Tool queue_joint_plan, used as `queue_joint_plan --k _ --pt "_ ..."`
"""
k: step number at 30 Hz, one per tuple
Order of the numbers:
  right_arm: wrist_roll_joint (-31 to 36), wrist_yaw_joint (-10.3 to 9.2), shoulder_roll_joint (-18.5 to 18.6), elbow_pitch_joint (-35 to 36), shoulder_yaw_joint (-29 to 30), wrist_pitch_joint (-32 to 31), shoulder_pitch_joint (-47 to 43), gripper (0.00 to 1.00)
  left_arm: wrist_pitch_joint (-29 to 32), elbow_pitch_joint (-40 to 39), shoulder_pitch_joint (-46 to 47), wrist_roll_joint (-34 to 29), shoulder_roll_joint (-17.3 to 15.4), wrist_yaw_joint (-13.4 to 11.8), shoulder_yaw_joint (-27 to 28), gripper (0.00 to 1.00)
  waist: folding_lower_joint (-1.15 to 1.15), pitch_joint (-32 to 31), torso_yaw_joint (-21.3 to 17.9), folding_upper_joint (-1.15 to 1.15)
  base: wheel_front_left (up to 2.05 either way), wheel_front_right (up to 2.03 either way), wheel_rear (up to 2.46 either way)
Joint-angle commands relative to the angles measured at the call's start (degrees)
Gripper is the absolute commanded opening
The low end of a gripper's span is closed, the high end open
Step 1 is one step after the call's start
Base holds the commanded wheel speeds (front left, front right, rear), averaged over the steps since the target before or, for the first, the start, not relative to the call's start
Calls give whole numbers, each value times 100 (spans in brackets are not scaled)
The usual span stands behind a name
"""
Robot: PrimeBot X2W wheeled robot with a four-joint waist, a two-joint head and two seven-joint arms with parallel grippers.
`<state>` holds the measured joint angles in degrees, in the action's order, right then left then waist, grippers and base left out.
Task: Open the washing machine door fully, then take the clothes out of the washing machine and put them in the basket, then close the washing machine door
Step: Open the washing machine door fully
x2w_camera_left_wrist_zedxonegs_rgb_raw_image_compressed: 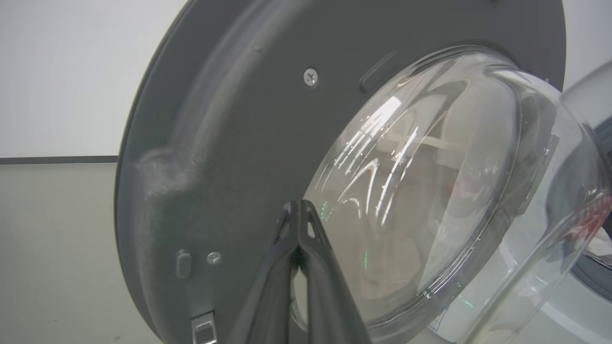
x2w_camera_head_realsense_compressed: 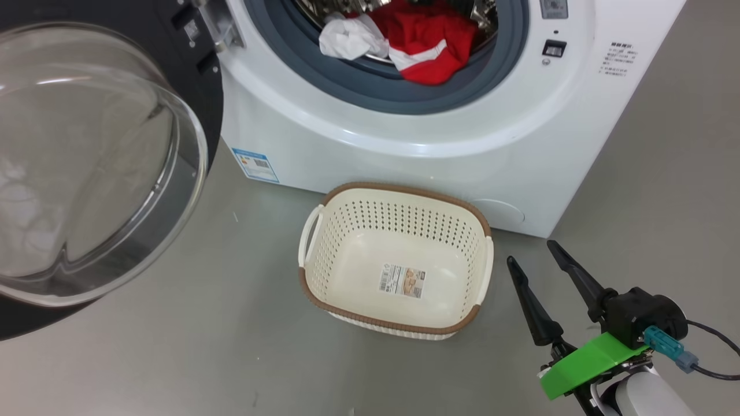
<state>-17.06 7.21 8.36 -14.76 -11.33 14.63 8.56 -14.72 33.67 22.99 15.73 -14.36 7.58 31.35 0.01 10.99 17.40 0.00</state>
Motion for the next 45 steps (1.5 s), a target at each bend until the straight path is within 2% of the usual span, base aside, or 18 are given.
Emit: queue_joint_plan --k 1,5,10,11,12,13,14,20,27,36,45 --pt "-15 28 -19 122 -87 37 -12 100 -28 -242 -134 72 -245 -9 68 15 -1 -100 36 0 0 0 0" --pt "-38 28 -33 123 -78 37 -82 100 -28 -620 -484 171 -59 -9 -79 27 -1 -216 77 0 0 0 0" --pt "-74 28 -35 129 -71 37 -134 100 -28 -1162 -896 158 221 -9 -222 53 -1 -339 89 0 0 0 0" --pt "-80 28 -34 135 -67 37 -144 100 -28 -1274 -977 157 283 -9 -255 68 -1 -357 86 0 0 0 0" --pt "-87 28 -34 140 -67 37 -152 100 -28 -1385 -1057 150 332 -9 -304 89 -1 -378 76 0 0 0 0" --pt "-91 28 -36 145 -64 37 -163 100 -28 -1492 -1135 119 373 -9 -339 98 -1 -399 62 0 0 0 0" --pt "-94 28 -39 154 -55 37 -173 100 -28 -1602 -1205 113 422 -9 -381 100 -1 -413 48 0 0 0 0" --pt "-117 28 -66 206 -14 37 -226 100 -28 -2173 -1654 115 622 -9 -693 100 -1 -483 -112 0 0 0 0" --pt "-104 28 -93 264 88 37 -253 100 -28 -2572 -1958 153 701 -9 -1191 100 -1 -478 -346 0 0 0 0" --pt "-69 28 -147 375 334 37 -322 100 -28 -2810 -2234 243 608 -9 -1905 100 -1 -480 -845 0 0 0 0" --pt "-54 28 -188 486 574 37 -447 100 -28 -3051 -2392 320 597 -9 -2229 100 -1 -465 -1359 0 0 0 0"
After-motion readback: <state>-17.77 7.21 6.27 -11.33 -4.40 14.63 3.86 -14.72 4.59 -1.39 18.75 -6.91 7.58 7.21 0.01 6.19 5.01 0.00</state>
